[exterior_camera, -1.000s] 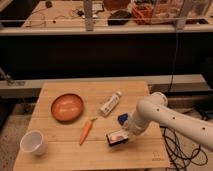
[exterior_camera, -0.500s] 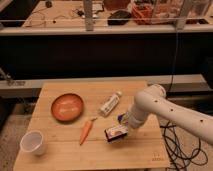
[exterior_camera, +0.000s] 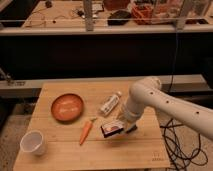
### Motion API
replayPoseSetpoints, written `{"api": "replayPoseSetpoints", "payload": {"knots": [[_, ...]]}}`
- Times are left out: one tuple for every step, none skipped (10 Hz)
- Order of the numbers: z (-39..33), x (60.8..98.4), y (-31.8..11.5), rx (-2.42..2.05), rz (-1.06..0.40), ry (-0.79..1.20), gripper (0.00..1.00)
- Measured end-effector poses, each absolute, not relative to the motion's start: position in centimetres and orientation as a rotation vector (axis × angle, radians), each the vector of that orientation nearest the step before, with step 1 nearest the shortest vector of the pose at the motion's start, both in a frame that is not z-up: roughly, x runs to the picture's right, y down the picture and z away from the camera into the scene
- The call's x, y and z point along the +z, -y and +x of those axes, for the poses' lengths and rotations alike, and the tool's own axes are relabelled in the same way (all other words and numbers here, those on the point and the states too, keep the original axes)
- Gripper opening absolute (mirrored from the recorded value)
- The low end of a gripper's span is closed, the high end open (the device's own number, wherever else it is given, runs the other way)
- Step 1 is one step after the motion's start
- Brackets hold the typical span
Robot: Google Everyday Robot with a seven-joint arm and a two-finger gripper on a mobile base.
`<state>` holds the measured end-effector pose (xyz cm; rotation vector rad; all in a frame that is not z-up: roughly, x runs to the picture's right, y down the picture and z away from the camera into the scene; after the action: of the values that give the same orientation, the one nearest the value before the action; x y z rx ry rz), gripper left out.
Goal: Place the eraser in the ceramic cup
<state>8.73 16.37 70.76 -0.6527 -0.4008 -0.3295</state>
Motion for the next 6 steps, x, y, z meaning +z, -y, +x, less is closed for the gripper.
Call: {"api": "replayPoseSetpoints", "payload": {"knots": [[8.0, 70.3, -16.0, -0.344, -0.651, 0.403, 0.01], [6.9, 69.8, -15.5, -0.358, -0.651, 0.408, 0.01], [5.9, 69.4, -15.0, -0.371, -0.648, 0.415, 0.01], [5.5, 69.0, -14.8, -0.378, -0.653, 0.418, 0.01], [5.4, 68.9, -14.7, -0.385, -0.661, 0.419, 0.01], [4.6, 68.9, -14.4, -0.403, -0.665, 0.427, 0.01]]}}
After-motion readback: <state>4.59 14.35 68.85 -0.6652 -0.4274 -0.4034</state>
